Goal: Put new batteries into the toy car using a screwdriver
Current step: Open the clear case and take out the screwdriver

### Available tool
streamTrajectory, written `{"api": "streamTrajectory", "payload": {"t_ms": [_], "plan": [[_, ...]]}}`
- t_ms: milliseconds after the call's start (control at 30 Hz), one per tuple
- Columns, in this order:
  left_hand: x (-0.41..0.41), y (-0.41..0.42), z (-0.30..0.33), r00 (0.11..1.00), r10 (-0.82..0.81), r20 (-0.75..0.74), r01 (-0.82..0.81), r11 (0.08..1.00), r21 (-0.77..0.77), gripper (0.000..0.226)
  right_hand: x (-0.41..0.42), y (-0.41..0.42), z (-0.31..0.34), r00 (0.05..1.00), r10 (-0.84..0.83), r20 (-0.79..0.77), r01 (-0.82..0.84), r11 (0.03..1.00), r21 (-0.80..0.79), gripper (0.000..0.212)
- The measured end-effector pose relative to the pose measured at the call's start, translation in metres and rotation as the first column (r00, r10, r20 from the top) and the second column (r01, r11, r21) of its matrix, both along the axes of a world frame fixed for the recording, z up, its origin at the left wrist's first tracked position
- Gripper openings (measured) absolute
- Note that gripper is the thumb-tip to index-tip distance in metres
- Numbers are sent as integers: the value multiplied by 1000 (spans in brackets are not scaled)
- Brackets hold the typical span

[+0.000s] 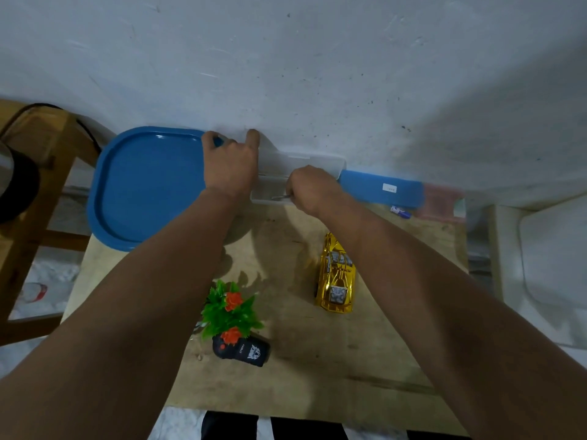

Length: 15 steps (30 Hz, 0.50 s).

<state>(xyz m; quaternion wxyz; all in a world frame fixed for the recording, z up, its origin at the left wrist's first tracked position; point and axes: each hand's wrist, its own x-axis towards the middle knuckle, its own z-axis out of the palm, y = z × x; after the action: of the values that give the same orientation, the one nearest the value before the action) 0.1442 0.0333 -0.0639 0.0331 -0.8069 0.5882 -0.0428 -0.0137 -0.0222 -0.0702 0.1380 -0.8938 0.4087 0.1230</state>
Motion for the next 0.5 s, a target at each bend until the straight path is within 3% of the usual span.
{"api": "streamTrajectory", "payload": {"t_ms": [267, 400, 500], "plan": [[1, -2, 11, 999, -41, -15, 41, 999, 13, 17, -6, 5, 3, 1000, -4, -8, 4, 999, -51, 19], [2, -4, 15, 999, -43, -26, 44, 999, 17, 13, -3, 1, 6, 994, 60, -89, -68, 993, -95, 12], [2, -6, 19, 998, -52, -46, 52, 999, -3, 13, -8, 4, 8, 993, 103, -56, -110, 984, -140, 13]]}}
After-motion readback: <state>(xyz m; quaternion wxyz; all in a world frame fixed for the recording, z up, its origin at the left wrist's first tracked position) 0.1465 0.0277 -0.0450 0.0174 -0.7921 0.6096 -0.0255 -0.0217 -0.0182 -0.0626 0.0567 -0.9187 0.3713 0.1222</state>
